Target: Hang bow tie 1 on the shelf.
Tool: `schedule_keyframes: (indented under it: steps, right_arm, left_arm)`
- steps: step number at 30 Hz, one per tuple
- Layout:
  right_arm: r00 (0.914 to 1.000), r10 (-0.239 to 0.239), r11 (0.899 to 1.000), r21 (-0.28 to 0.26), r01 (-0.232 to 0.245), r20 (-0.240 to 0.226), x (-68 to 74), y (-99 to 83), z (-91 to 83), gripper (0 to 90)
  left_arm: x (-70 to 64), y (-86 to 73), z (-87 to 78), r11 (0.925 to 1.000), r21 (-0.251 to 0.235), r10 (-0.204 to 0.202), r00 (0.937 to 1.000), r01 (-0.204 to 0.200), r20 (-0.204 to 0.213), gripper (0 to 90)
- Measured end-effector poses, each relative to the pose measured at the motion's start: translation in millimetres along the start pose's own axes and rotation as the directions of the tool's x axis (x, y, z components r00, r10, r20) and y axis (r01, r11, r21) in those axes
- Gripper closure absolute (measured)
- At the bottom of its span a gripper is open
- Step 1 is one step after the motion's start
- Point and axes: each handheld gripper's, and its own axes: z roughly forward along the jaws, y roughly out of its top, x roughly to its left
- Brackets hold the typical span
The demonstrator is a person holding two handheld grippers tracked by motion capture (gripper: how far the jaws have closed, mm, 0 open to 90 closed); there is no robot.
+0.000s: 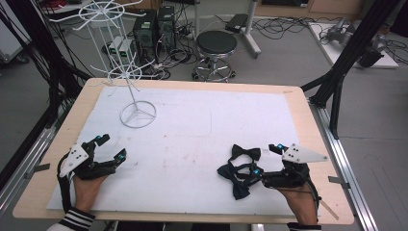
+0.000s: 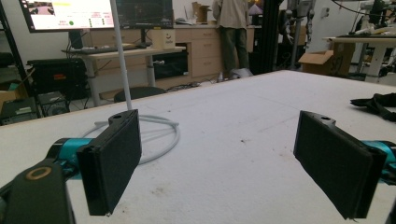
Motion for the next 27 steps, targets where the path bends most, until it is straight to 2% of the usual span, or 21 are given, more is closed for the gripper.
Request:
schedule_keyframes:
  steps: [4, 6, 7, 8, 9, 13, 15, 16, 17, 18, 19, 21, 27]
  right_arm:
    - [0.9992, -0.029, 0.997, 0.065, 0.031, -0.029, 6.6, 4.3, 1.2, 10.1]
    - [0.9986, -0.039, 0.996, 0.081, 0.042, -0.036, 8.0, 4.9, 2.0, 10.1]
    - [0.9971, -0.048, 0.992, 0.114, 0.055, -0.059, 10.7, 5.9, 3.2, 10.1]
    - [0.9971, -0.048, 0.992, 0.114, 0.055, -0.059, 10.7, 5.9, 3.2, 10.1]
    - [0.9958, -0.05, 0.987, 0.146, 0.061, -0.076, 13.2, 6.2, 5.5, 10.1]
    - [0.9939, -0.056, 0.981, 0.177, 0.072, -0.095, 17.3, 5.3, 8.9, 10.1]
    - [0.9906, -0.05, 0.972, 0.222, 0.078, -0.128, 21.7, 3.4, 13.4, 10.5]
    - [0.9906, -0.05, 0.972, 0.222, 0.078, -0.128, 21.7, 3.4, 13.4, 10.5]
    - [0.9882, -0.068, 0.965, 0.244, 0.1, -0.138, 24.1, 2.6, 16.8, 10.5]
    - [0.9882, -0.068, 0.965, 0.244, 0.1, -0.138, 24.1, 2.6, 16.8, 10.5]
    - [0.9852, -0.071, 0.958, 0.264, 0.111, -0.156, 25.9, 1.8, 19.1, 10.5]
    - [0.9815, -0.076, 0.954, 0.272, 0.123, -0.176, 26.4, 0.0, 21.6, 10.6]
    - [0.9787, -0.062, 0.943, 0.311, 0.122, -0.196, 29.5, -3.3, 26.2, 10.7]
  left_arm:
    - [-0.3, -0.1, 0.2, 1.0, -0.001, -0.002, 1.0, 0.002, 0.0, 15.6]
    - [-0.2, -0.2, 0.1, 1.0, -0.002, -0.002, 1.0, 0.002, -0.001, 15.5]
    - [0.0, -0.1, 0.0, 1.0, -0.001, 0.0, 1.0, 0.0, -0.001, 15.6]
    - [-0.2, -0.1, 0.0, 1.0, -0.001, -0.001, 1.0, 0.001, 0.0, 15.6]
    - [-0.3, -0.1, 0.1, 1.0, -0.002, -0.001, 1.0, 0.001, 0.001, 15.6]
    - [-0.3, -0.1, 0.0, 1.0, -0.002, 0.0, 1.0, 0.0, 0.001, 15.5]
    - [-0.4, -0.2, 0.1, 1.0, -0.001, 0.003, 1.0, -0.003, 0.001, 15.6]
    - [-0.4, -0.1, 0.0, 1.0, 0.0, 0.002, 1.0, -0.002, 0.001, 15.6]
    - [-0.4, -0.1, 0.1, 1.0, -0.001, 0.002, 1.0, -0.002, 0.001, 15.5]
    - [-0.3, -0.1, -0.1, 1.0, 0.0, 0.004, 1.0, -0.004, 0.0, 15.5]
    - [-0.3, -0.1, -0.1, 1.0, 0.0, 0.003, 1.0, -0.003, 0.0, 15.5]
    - [-0.4, -0.2, -0.1, 1.0, -0.001, 0.004, 1.0, -0.004, -0.001, 15.5]
    - [-0.4, -0.1, -0.2, 1.0, 0.0, 0.007, 1.0, -0.007, 0.001, 15.5]
